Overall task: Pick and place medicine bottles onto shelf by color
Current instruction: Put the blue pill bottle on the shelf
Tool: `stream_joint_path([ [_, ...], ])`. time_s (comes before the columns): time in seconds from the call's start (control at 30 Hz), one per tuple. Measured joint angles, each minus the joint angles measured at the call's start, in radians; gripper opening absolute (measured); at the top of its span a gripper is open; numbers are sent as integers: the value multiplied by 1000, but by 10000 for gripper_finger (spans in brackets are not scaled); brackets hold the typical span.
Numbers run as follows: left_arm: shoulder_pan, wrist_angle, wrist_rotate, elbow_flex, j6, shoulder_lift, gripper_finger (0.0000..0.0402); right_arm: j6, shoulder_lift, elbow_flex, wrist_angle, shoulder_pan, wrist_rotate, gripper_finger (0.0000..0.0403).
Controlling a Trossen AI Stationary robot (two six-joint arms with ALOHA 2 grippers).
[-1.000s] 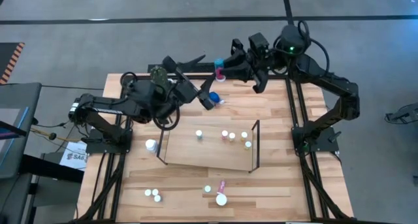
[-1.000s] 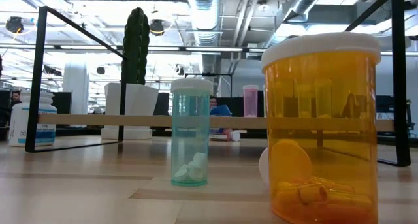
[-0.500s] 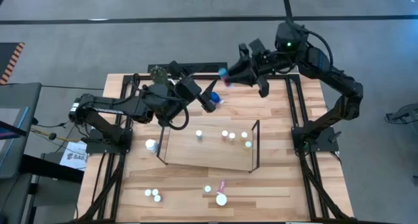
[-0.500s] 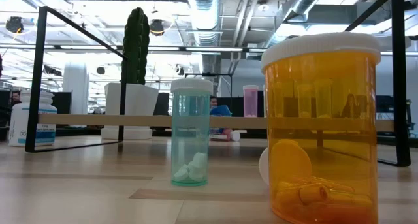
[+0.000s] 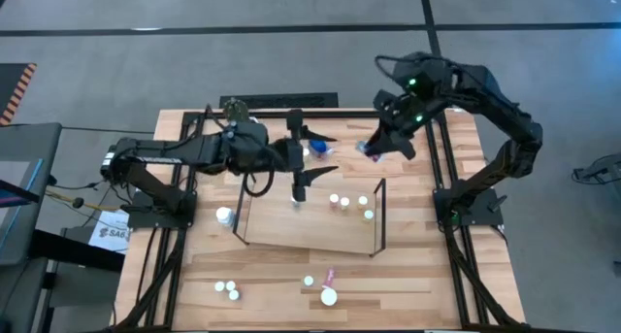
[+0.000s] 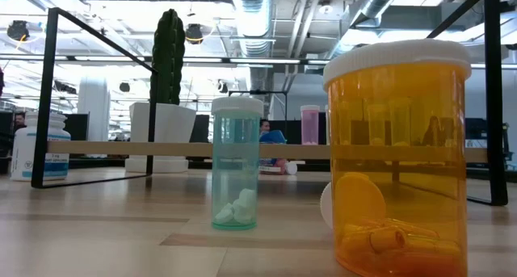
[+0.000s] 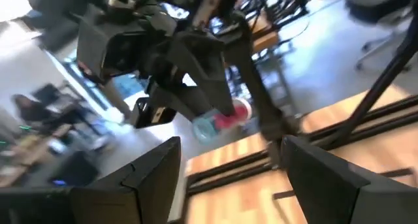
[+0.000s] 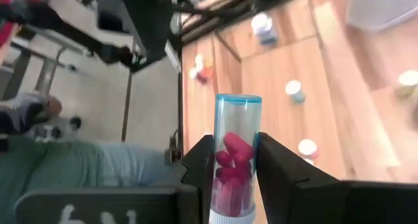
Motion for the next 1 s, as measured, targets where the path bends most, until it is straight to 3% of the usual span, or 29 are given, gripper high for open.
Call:
stream_joint_path([
  [0.3, 89, -18, 262, 0, -318, 1, 254, -10, 34, -1, 38, 68, 3, 109],
  [0.5, 87, -35, 335, 0, -291, 1, 254, -11, 81, -1, 71, 71, -39, 109],
  [1.0, 85, -102, 334, 2, -216, 21, 254, 0, 134, -2, 159, 58, -133, 109],
])
